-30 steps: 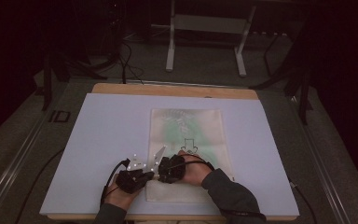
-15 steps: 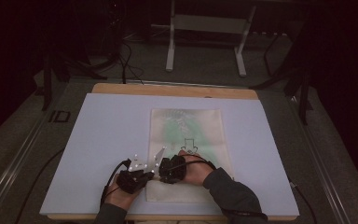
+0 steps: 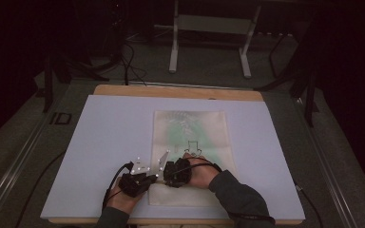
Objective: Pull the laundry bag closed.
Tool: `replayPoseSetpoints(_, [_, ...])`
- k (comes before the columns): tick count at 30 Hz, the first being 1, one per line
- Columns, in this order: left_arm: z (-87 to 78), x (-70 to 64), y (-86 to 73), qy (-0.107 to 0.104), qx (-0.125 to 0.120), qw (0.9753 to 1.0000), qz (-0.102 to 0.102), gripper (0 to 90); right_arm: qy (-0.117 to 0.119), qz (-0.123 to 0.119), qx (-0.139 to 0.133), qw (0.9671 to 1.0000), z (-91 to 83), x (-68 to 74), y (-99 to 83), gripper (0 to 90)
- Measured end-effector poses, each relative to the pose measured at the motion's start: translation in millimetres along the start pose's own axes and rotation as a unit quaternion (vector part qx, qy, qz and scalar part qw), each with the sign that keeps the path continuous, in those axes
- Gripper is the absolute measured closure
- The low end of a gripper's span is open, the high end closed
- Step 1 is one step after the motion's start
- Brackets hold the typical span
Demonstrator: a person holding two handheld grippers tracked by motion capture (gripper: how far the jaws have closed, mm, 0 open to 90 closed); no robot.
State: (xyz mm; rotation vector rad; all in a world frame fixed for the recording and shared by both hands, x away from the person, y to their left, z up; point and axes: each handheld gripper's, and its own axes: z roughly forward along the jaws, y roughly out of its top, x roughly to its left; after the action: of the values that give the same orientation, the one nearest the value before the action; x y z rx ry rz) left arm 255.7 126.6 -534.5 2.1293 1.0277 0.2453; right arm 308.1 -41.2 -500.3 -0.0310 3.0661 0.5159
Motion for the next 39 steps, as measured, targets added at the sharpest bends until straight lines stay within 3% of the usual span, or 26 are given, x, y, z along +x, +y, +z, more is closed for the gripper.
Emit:
replayPoseSetpoints(15, [-0.3, 0.7, 0.0, -0.001, 0.002, 1.0000, 0.003, 89.3, -0.006, -0.009, 0.018, 0.9998, -7.5, 1.0, -9.2, 82.2])
replayPoseSetpoints(39, [-0.3, 0.4, -0.1, 0.000, 0.002, 1.0000, 0.004, 89.3, -0.006, -0.007, 0.022, 0.9997, -9.0, 2.5, -13.2, 82.2])
